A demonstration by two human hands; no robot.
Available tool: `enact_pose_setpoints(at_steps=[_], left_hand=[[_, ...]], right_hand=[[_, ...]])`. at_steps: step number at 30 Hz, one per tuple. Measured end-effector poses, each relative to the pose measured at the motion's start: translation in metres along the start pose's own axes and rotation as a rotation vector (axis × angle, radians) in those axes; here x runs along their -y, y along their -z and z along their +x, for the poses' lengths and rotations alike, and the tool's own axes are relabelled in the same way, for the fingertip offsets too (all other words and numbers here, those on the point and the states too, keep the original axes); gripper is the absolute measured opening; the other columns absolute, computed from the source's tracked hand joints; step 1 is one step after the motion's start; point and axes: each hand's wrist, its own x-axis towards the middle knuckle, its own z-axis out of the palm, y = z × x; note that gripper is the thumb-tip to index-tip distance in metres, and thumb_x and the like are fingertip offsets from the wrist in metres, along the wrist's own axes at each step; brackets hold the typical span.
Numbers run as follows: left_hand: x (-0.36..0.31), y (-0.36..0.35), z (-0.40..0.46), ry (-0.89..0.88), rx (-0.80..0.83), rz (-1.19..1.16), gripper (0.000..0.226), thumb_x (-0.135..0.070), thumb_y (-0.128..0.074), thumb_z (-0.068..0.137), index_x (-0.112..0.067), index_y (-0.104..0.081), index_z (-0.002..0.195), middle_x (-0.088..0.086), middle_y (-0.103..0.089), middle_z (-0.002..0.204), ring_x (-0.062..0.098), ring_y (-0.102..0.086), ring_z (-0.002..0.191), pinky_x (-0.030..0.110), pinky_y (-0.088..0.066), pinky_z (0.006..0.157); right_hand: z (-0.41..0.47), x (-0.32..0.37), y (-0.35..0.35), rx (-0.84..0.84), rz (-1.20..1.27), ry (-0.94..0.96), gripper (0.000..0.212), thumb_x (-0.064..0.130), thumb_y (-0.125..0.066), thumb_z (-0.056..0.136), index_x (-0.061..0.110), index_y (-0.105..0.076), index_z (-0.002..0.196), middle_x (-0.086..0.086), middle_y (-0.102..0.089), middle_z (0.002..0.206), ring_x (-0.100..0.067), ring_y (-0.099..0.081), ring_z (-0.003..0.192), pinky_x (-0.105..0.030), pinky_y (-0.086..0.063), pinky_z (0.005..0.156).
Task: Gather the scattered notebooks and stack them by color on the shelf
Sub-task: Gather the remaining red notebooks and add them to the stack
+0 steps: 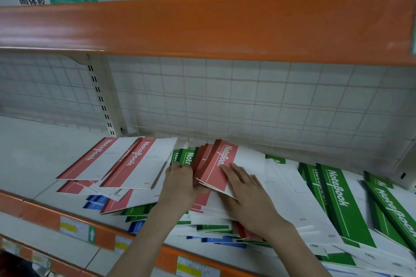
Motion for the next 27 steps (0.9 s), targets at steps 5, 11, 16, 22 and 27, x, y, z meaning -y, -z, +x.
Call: enact_pose_setpoints(at_steps=[5, 11, 16, 22, 27], left_hand=[[0.000, -0.001, -0.001, 0.060, -0.020, -0.088, 0.056, -0.050, -0.072, 0.075, -0.014, -0.058, 0.116, 0.007, -0.060, 0.115, 0.022, -0.056, 0.108, 0.038, -0.047, 0.095], [0.002, 0.003, -0.001, 0.087, -0.046, -0.110, 0.043, -0.038, -0.073, 0.080, -0.010, -0.055, 0.106, 0.005, -0.064, 0.107, 0.016, -0.061, 0.090, 0.016, -0.037, 0.058], [-0.004, 0.006, -0.003, 0.065, -0.095, -0.084, 0.042, -0.041, -0.075, 0.077, -0.012, -0.060, 0.104, 0.004, -0.058, 0.100, 0.014, -0.054, 0.082, 0.018, -0.039, 0.063], [-0.007, -0.002, -0.003, 0.048, -0.085, -0.377, 0.036, -0.027, -0.070, 0.085, -0.018, -0.043, 0.106, -0.007, -0.058, 0.090, 0.006, -0.060, 0.075, 0.014, -0.042, 0.058], [-0.015, -0.001, 0.001, 0.342, 0.070, -1.229, 0.004, -0.021, -0.056, 0.095, -0.018, -0.058, 0.095, -0.001, -0.072, 0.066, 0.017, -0.069, 0.057, 0.026, -0.051, 0.044]], right_hand=[[-0.001, 0.009, 0.003, -0.040, 0.115, -0.011, 0.061, 0.047, -0.029, 0.099, 0.029, -0.004, 0.152, 0.005, -0.010, 0.159, -0.014, -0.010, 0.146, -0.036, -0.010, 0.121], [-0.003, 0.015, 0.000, 0.014, 0.007, 0.012, 0.064, 0.050, -0.027, 0.098, 0.030, 0.001, 0.152, 0.003, -0.001, 0.160, -0.016, -0.001, 0.148, -0.034, -0.001, 0.121], [-0.004, 0.012, 0.004, 0.005, 0.079, 0.009, 0.063, 0.049, -0.029, 0.098, 0.031, 0.001, 0.151, 0.005, -0.004, 0.160, -0.014, -0.004, 0.147, -0.034, -0.005, 0.121], [-0.008, 0.013, 0.005, -0.023, 0.112, 0.001, 0.062, 0.042, -0.031, 0.100, 0.031, 0.003, 0.151, 0.005, -0.004, 0.160, -0.015, -0.007, 0.147, -0.035, -0.009, 0.121], [-0.009, 0.016, 0.006, 0.018, 0.148, 0.038, 0.062, 0.052, -0.026, 0.098, 0.035, 0.001, 0.151, 0.009, -0.006, 0.160, -0.012, -0.008, 0.146, -0.035, -0.011, 0.121]])
